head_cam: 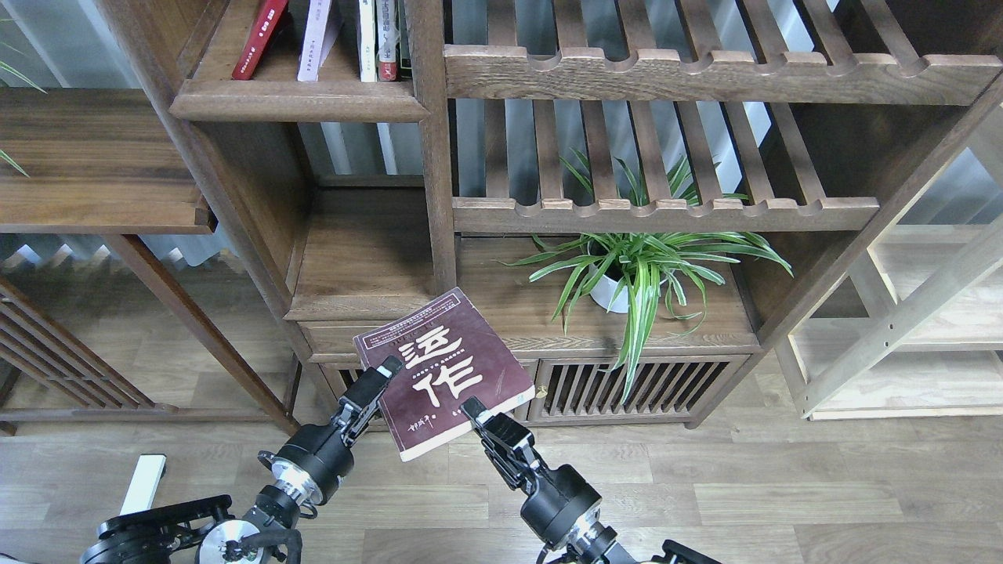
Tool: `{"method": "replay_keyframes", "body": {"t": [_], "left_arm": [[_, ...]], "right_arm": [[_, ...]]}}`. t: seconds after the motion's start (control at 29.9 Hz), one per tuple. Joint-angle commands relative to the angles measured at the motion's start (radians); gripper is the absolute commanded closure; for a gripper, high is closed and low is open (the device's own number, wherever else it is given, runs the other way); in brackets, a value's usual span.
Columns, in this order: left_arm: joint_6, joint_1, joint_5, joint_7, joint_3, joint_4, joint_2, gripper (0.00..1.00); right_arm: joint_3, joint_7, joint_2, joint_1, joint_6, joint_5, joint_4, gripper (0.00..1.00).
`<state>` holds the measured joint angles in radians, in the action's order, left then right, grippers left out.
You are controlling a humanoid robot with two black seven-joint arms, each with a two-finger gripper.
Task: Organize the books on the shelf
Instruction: 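Grasp the red book with the left gripper beside the right gripper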
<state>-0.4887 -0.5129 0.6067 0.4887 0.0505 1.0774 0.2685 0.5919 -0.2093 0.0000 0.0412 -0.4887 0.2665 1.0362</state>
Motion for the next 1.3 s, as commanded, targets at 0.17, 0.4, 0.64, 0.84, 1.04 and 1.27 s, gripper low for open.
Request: {"method": "replay_keyframes", "body": {"t": [0.17, 0.4, 0.64, 0.84, 1.04, 1.27], "left_arm": [[0.0, 0.001, -0.041, 0.0, 0.006, -0.005, 0.0, 0.58], [0.0, 0.001, -0.044, 0.0, 0.012, -0.004, 0.0, 0.64], [0.0, -0.002, -0.056, 0.0, 0.015, 0.006, 0.008, 0.7], [0.0, 0.001, -0.062, 0.0, 0.019, 0.007, 0.006, 0.76], [0.0, 0.017, -0.065, 0.0, 0.029, 0.007, 0.008, 0.81], [0.0, 0.039, -0.097, 0.0, 0.055, 0.007, 0.011, 0.85]], "right_arm": [[0.002, -0.001, 0.0, 0.0, 0.0, -0.003, -0.027, 0.85], [0.005, -0.001, 0.0, 0.0, 0.0, -0.003, -0.028, 0.85], [0.008, -0.001, 0.0, -0.003, 0.0, -0.004, -0.035, 0.85], [0.006, -0.001, 0.0, -0.006, 0.0, -0.007, -0.035, 0.85], [0.008, 0.001, 0.0, -0.015, 0.0, -0.015, -0.033, 0.85], [0.008, 0.001, 0.0, -0.017, 0.0, -0.023, -0.035, 0.85]]}}
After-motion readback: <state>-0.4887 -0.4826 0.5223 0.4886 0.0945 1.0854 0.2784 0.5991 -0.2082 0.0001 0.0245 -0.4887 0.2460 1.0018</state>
